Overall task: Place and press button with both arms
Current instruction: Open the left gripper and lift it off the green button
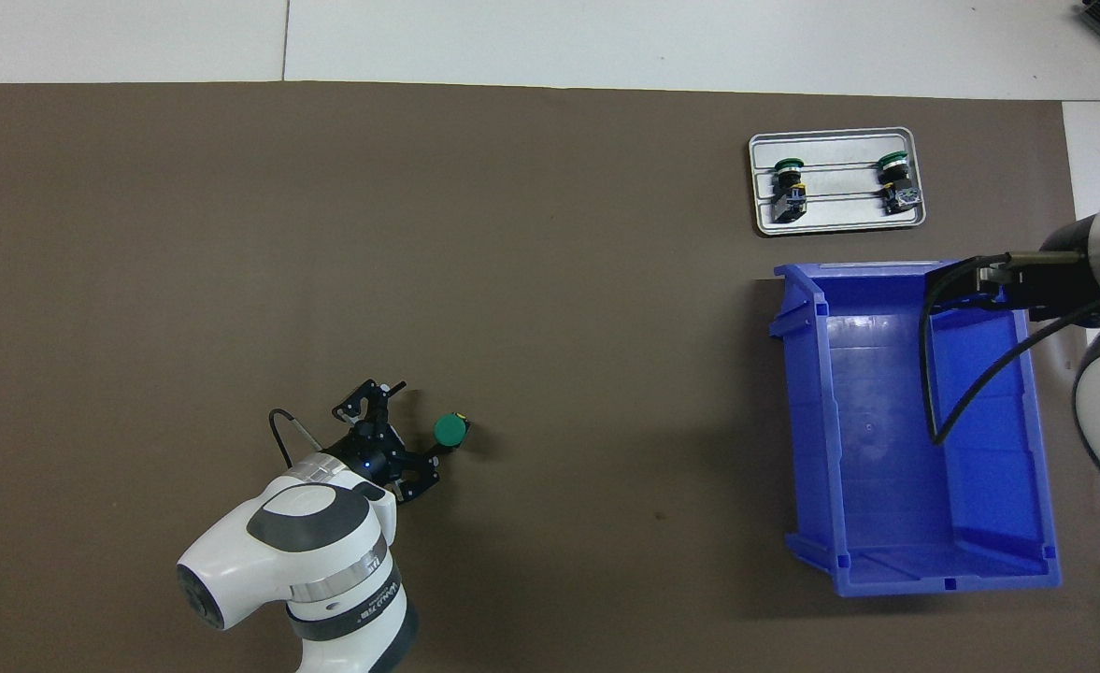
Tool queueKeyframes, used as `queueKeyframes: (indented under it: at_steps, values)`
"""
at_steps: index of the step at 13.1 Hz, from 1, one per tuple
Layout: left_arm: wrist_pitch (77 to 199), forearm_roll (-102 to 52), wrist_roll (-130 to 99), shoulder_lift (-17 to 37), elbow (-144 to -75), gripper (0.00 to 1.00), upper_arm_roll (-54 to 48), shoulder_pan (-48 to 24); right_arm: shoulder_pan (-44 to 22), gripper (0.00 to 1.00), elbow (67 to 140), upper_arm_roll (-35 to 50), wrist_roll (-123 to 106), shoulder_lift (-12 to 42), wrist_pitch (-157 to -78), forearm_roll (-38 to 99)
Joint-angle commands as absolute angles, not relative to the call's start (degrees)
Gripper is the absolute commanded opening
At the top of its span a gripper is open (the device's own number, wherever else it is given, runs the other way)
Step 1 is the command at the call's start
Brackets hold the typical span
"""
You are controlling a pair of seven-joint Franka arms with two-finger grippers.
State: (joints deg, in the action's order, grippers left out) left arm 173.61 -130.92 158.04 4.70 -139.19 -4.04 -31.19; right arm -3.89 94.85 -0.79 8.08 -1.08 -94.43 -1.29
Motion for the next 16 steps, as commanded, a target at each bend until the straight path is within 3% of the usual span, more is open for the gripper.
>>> queueKeyframes:
  at_steps: [1,7,11,16]
  values:
    - [178.24,-132.71,171.83,9.75,-137.55,1.00,-1.41,-27.78,-3.78,1.00,95.27,-0.88,7.38,-1.58,-93.87,-0.97]
    - [178.51,-132.19,173.67,10.90,-132.11,1.00,-1.05,-23.39,-3.78,1.00,95.27,-0.88,7.38,-1.58,-93.87,-0.97]
    - [178.51,-125.00,173.67,12.48,-126.93,1.00,-1.32,-18.38,-3.78,1.00,95.27,-0.88,7.38,-1.58,-93.87,-0.97]
    - [177.63,-111.57,173.85,12.83,-126.47,1.00,-1.23,-10.74,-3.78,1.00,95.27,-0.88,7.38,-1.58,-93.87,-0.97]
